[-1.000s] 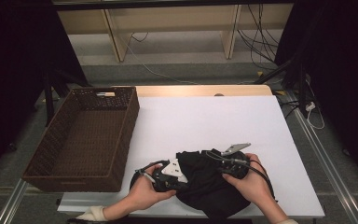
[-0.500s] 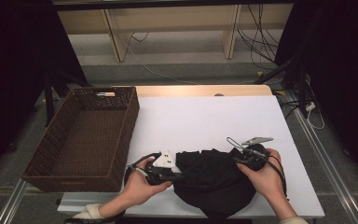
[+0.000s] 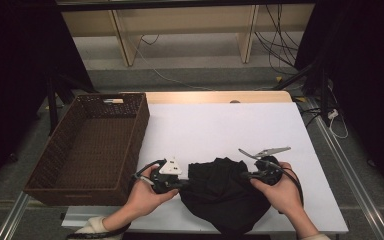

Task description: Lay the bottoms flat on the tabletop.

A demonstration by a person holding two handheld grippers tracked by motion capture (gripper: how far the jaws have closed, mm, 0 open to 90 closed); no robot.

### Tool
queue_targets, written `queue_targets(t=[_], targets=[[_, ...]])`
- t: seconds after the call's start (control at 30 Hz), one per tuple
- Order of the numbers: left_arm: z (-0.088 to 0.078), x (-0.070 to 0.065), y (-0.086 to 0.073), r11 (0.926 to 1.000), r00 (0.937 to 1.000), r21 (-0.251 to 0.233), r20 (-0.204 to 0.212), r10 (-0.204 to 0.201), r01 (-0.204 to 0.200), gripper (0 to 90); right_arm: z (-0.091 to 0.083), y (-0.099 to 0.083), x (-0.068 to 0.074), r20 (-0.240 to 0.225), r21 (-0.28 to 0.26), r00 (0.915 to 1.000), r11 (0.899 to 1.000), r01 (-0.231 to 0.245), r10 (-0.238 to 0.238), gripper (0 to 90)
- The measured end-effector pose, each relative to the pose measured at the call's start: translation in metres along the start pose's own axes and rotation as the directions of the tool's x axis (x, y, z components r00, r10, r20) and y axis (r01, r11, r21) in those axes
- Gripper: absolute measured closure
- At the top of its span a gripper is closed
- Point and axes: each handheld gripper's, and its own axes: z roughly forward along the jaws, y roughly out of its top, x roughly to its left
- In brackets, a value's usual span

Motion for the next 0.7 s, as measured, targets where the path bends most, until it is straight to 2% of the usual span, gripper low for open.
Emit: queue_targets(t=[0.07, 0.13, 0.2, 0.27, 0.3, 0.33, 0.37, 0.43, 0.47, 0.5, 0.53, 0.6, 0.7], targets=[[0.000, 0.002, 0.000, 0.9999, 0.9999, -0.013, 0.015, 0.004, -0.004, 75.6, 0.004, 0.000, 0.018, -0.077, 0.002, 0.9960, 0.999, 0.045, -0.045, 87.6], [0.000, 0.001, 0.001, 0.9984, 0.9995, -0.049, 0.012, 0.028, -0.027, 64.6, 0.009, 0.000, 0.037, -0.144, 0.015, 0.9855, 0.996, 0.092, -0.089, 87.5], [0.001, 0.000, 0.002, 0.9945, 0.9977, -0.080, 0.005, 0.068, -0.067, 55.8, 0.014, 0.000, 0.052, -0.221, 0.026, 0.9677, 0.991, 0.130, -0.122, 87.3], [0.000, -0.001, 0.004, 0.9930, 0.9989, -0.115, 0.034, 0.031, -0.027, 50.3, 0.020, -0.001, 0.063, -0.295, 0.045, 0.9458, 0.987, 0.155, -0.136, 86.9], [0.000, -0.001, 0.005, 0.9922, 0.9987, -0.124, 0.048, 0.014, -0.008, 48.9, 0.023, -0.002, 0.067, -0.333, 0.062, 0.9320, 0.983, 0.173, -0.143, 86.4], [0.000, -0.002, 0.005, 0.9919, 0.9985, -0.127, 0.054, 0.010, -0.003, 48.1, 0.027, -0.003, 0.071, -0.367, 0.080, 0.9159, 0.975, 0.205, -0.162, 85.9], [0.001, -0.002, 0.005, 0.9920, 0.9984, -0.126, 0.055, 0.010, -0.003, 47.4, 0.029, -0.005, 0.075, -0.386, 0.091, 0.9047, 0.969, 0.231, -0.180, 85.4], [0.003, -0.003, 0.005, 0.9922, 0.9977, -0.124, 0.067, 0.007, 0.002, 46.7, 0.032, -0.007, 0.079, -0.414, 0.113, 0.8921, 0.962, 0.249, -0.182, 82.4], [0.005, -0.004, 0.005, 0.9924, 0.9968, -0.123, 0.080, 0.004, 0.006, 46.6, 0.032, -0.006, 0.079, -0.417, 0.111, 0.8896, 0.961, 0.254, -0.187, 79.5], [0.008, -0.005, 0.005, 0.9932, 0.9961, -0.116, 0.088, 0.006, 0.004, 46.5, 0.030, -0.005, 0.077, -0.408, 0.103, 0.8936, 0.963, 0.248, -0.186, 75.6], [0.011, -0.007, 0.005, 0.9938, 0.9955, -0.111, 0.095, 0.009, 0.002, 46.5, 0.027, -0.003, 0.074, -0.386, 0.089, 0.9036, 0.967, 0.238, -0.187, 71.9], [0.018, -0.010, 0.008, 0.9951, 0.9944, -0.099, 0.104, 0.014, -0.004, 46.3, 0.019, 0.001, 0.065, -0.323, 0.073, 0.9299, 0.975, 0.211, -0.177, 67.2], [0.026, -0.013, 0.015, 0.9958, 0.9924, -0.091, 0.122, 0.019, -0.008, 46.0, 0.005, 0.003, 0.047, -0.201, 0.062, 0.9695, 0.986, 0.156, -0.141, 64.0]])
